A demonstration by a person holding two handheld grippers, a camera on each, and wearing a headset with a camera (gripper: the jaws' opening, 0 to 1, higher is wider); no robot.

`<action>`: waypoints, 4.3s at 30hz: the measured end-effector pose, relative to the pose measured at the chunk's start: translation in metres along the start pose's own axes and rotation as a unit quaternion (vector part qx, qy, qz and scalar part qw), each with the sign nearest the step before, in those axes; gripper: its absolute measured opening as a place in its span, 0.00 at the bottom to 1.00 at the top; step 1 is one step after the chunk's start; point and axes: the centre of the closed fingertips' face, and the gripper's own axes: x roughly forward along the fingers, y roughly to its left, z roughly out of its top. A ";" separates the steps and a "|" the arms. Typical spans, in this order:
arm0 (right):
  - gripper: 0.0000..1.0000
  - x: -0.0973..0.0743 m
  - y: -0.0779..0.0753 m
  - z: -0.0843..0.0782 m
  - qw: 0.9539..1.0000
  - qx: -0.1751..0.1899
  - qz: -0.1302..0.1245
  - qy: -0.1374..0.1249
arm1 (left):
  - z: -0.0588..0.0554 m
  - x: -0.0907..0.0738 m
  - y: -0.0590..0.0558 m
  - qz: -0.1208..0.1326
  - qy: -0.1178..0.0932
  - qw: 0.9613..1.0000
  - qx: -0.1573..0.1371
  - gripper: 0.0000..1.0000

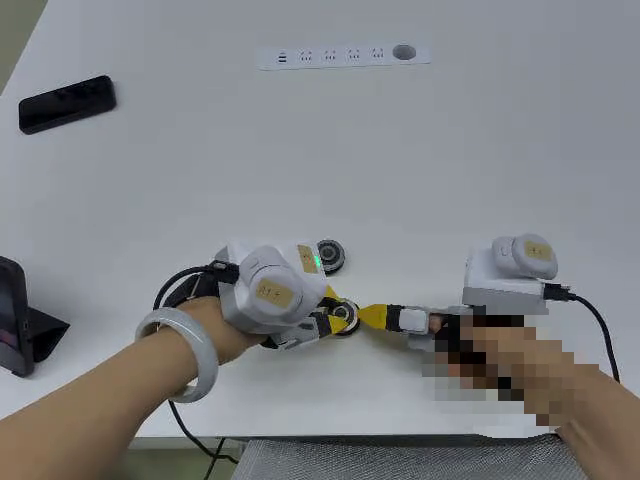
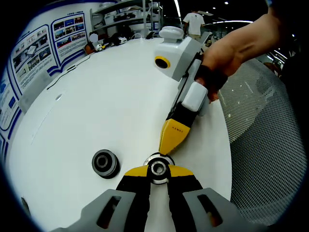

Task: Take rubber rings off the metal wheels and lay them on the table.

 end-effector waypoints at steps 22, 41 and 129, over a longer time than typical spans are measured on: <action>0.02 0.002 0.011 0.001 1.000 -0.009 -0.002 -0.003 | 0.000 0.000 0.000 -0.001 0.003 1.000 0.004 0.13; 0.01 0.002 0.015 0.003 1.000 -0.016 0.001 -0.005 | 0.000 0.000 0.000 -0.001 0.003 1.000 0.006 0.13; 0.02 -0.026 0.035 0.031 0.996 0.026 0.024 -0.085 | -0.011 -0.031 0.011 0.068 -0.078 0.993 -0.061 0.58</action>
